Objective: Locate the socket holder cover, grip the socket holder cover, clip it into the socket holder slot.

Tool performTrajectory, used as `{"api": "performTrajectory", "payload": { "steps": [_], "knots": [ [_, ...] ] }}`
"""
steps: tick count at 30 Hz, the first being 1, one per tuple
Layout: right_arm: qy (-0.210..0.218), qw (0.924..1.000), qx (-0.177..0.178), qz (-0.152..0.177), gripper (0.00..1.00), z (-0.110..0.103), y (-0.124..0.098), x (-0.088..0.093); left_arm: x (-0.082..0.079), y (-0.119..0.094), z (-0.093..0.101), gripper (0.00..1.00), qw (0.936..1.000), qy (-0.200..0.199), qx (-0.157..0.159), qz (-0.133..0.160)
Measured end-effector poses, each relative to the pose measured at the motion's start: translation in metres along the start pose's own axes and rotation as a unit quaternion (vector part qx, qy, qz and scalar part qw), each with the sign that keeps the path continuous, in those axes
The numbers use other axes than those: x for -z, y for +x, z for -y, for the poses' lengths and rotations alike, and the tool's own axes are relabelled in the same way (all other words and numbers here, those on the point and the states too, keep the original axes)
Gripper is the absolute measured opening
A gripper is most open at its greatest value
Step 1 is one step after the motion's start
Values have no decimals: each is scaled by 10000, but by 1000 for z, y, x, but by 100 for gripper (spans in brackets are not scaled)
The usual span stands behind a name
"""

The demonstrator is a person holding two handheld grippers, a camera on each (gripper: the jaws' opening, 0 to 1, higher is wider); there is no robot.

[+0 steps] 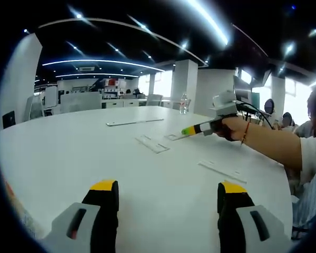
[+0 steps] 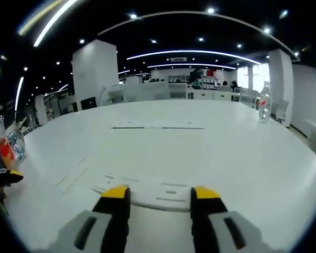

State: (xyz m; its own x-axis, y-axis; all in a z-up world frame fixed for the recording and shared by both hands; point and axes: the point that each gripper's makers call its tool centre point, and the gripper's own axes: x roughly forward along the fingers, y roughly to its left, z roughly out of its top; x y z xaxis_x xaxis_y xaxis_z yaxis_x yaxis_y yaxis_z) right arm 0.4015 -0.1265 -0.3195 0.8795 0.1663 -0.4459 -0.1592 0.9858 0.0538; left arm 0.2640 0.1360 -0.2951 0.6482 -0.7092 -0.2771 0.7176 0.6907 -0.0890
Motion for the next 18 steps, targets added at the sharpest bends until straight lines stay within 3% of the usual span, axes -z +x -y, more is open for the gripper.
{"api": "performTrajectory", "payload": {
  "steps": [18],
  "knots": [
    [2,10000,-35,-7,47,-8,0,0,0,0,0,76,10000,0,38,-18]
  ]
}}
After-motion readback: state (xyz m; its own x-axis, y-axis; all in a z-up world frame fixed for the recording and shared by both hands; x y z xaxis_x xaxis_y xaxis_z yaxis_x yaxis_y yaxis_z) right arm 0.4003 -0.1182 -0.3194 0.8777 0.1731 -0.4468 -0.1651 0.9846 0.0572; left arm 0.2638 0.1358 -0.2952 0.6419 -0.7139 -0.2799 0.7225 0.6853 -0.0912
